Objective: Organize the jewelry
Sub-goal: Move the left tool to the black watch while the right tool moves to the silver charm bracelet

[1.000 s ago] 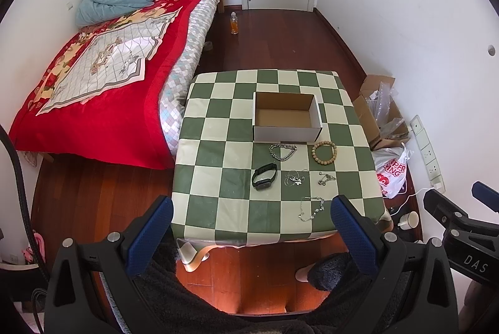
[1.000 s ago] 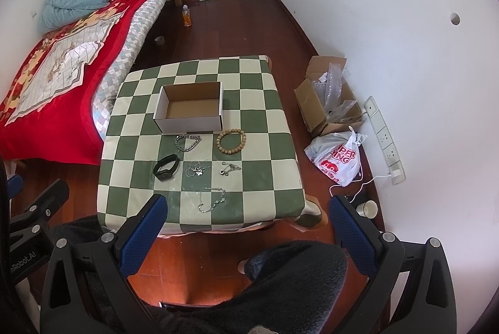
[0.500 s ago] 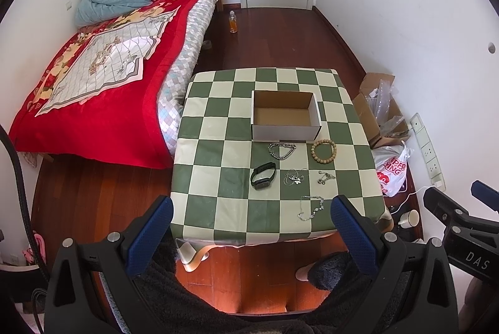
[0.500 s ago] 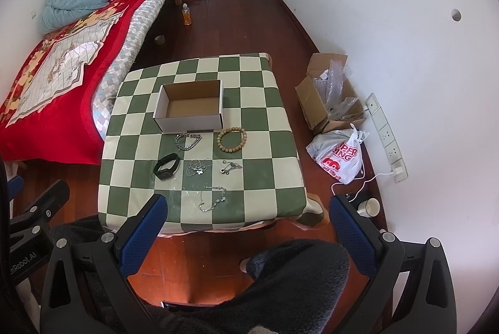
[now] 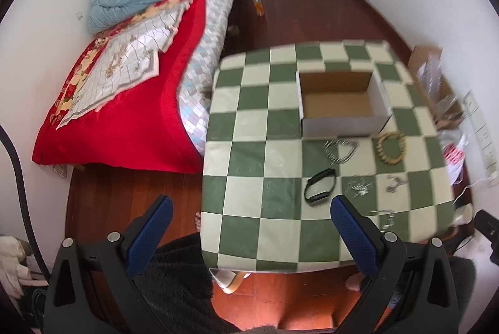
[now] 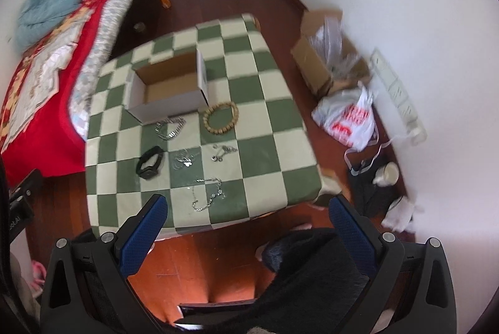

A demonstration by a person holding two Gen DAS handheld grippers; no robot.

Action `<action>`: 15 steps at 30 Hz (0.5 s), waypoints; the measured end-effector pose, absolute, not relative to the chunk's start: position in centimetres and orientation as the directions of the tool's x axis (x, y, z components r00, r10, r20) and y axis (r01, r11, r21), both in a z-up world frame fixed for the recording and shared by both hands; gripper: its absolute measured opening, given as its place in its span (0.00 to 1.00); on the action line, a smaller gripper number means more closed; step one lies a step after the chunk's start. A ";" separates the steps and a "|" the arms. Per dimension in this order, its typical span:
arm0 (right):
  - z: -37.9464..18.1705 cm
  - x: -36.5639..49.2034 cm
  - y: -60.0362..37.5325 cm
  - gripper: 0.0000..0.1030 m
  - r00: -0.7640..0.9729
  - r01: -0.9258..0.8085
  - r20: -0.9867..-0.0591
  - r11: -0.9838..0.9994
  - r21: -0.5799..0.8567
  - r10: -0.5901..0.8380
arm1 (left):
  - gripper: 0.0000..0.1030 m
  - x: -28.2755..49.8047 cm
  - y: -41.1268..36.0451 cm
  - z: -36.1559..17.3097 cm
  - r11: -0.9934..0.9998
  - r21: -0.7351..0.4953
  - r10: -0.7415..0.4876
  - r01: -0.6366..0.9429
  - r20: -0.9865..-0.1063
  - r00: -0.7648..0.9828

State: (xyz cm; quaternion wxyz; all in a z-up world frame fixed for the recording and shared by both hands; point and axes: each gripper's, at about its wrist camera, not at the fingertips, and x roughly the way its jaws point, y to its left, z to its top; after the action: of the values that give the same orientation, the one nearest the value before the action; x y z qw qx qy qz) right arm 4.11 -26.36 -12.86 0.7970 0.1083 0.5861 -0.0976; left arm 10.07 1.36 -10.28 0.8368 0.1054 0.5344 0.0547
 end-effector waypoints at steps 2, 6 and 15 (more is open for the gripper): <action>-15.7 5.8 -26.6 1.00 0.254 0.299 -0.967 0.952 0.068 -0.011 | 1.00 11.8 0.9 -12.5 0.968 0.247 0.211 0.044 -0.897 0.389; -20.9 9.3 -26.5 1.00 0.172 0.300 -0.985 0.951 0.068 0.016 | 1.00 14.9 -0.9 -16.2 0.956 0.262 0.210 0.132 -0.925 0.315; -27.6 16.0 -27.1 1.00 0.057 0.341 -0.994 0.934 0.109 0.095 | 1.00 20.6 -3.8 -16.2 0.950 0.241 0.163 0.198 -0.924 0.346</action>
State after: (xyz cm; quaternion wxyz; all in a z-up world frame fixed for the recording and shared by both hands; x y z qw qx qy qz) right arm 15.98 -27.09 -27.57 0.7092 0.1601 0.6811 -0.0867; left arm 20.64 -3.83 -16.18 0.8049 0.1578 0.5719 -0.0110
